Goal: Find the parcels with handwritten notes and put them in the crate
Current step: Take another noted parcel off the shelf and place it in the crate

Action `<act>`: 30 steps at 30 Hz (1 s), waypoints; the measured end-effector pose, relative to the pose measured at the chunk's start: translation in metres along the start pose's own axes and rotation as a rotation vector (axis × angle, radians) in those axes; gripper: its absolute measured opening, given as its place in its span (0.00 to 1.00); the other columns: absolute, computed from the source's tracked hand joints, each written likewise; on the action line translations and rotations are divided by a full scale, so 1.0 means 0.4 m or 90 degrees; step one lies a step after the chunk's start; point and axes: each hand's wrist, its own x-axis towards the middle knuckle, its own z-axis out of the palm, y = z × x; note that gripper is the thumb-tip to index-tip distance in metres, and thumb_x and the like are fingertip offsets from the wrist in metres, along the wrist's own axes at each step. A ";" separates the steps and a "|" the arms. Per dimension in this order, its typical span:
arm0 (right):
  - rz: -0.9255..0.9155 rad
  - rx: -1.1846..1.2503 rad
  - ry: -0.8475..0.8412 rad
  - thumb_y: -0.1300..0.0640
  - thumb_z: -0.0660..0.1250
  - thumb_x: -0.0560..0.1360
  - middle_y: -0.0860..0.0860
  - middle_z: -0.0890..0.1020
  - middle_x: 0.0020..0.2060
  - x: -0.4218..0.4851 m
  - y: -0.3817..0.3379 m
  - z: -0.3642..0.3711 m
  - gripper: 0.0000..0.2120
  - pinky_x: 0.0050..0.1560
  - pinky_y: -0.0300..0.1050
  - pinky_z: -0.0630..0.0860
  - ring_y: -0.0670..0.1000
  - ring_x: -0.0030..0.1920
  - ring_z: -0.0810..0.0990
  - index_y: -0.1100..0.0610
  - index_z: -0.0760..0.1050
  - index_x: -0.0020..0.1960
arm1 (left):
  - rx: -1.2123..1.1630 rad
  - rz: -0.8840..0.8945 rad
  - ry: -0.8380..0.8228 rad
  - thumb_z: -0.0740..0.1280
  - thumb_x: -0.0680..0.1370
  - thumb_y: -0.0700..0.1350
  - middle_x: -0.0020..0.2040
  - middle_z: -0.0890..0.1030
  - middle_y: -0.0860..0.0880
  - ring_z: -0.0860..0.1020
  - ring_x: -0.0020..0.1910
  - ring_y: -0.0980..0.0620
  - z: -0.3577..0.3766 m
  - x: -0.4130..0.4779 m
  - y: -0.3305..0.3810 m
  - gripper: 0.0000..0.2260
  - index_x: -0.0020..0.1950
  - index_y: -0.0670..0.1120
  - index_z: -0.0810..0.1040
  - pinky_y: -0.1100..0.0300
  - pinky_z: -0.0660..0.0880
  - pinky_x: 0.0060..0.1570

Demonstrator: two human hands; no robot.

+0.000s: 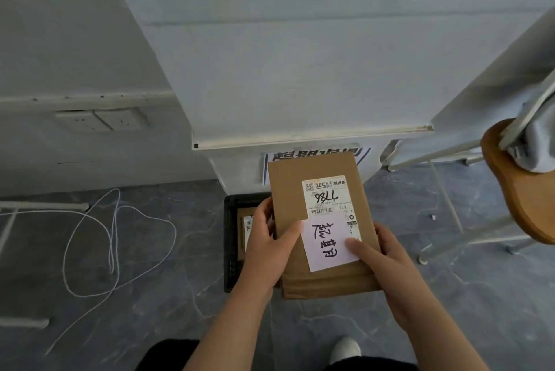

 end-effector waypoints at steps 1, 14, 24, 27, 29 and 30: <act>-0.001 -0.003 -0.001 0.51 0.74 0.73 0.44 0.86 0.53 0.036 0.034 0.012 0.20 0.51 0.48 0.78 0.50 0.55 0.84 0.41 0.75 0.63 | 0.000 0.000 0.000 0.72 0.76 0.50 0.63 0.76 0.60 0.77 0.60 0.61 -0.005 0.031 -0.034 0.27 0.71 0.61 0.64 0.62 0.78 0.49; 0.039 -0.037 0.022 0.46 0.74 0.72 0.49 0.83 0.58 0.452 0.452 0.103 0.28 0.59 0.60 0.78 0.56 0.56 0.82 0.44 0.70 0.69 | 0.025 -0.028 -0.006 0.70 0.78 0.52 0.52 0.73 0.66 0.74 0.52 0.63 -0.001 0.404 -0.476 0.24 0.69 0.64 0.63 0.55 0.77 0.52; 0.062 -0.011 0.003 0.50 0.73 0.73 0.51 0.83 0.58 0.599 0.617 0.127 0.27 0.55 0.58 0.81 0.57 0.55 0.82 0.47 0.70 0.70 | 0.076 -0.037 -0.031 0.69 0.79 0.52 0.54 0.73 0.60 0.73 0.48 0.63 0.006 0.535 -0.641 0.28 0.75 0.58 0.61 0.60 0.74 0.43; 0.077 0.017 0.001 0.50 0.74 0.72 0.52 0.82 0.58 0.625 0.651 0.133 0.29 0.54 0.58 0.81 0.58 0.56 0.82 0.46 0.69 0.70 | 0.100 -0.041 -0.040 0.69 0.79 0.52 0.60 0.74 0.55 0.74 0.49 0.59 0.009 0.558 -0.667 0.28 0.76 0.58 0.60 0.58 0.74 0.46; 0.087 0.024 0.006 0.49 0.75 0.72 0.52 0.82 0.58 0.642 0.669 0.132 0.29 0.55 0.59 0.81 0.58 0.56 0.82 0.46 0.70 0.70 | 0.114 -0.044 -0.051 0.69 0.79 0.52 0.63 0.74 0.54 0.74 0.51 0.57 0.010 0.574 -0.682 0.29 0.77 0.58 0.59 0.58 0.74 0.47; 0.087 0.028 0.007 0.49 0.75 0.71 0.52 0.83 0.58 0.650 0.677 0.132 0.28 0.55 0.60 0.81 0.58 0.56 0.82 0.46 0.71 0.69 | 0.119 -0.042 -0.055 0.69 0.79 0.52 0.63 0.74 0.54 0.74 0.51 0.57 0.010 0.582 -0.690 0.29 0.77 0.57 0.59 0.59 0.74 0.46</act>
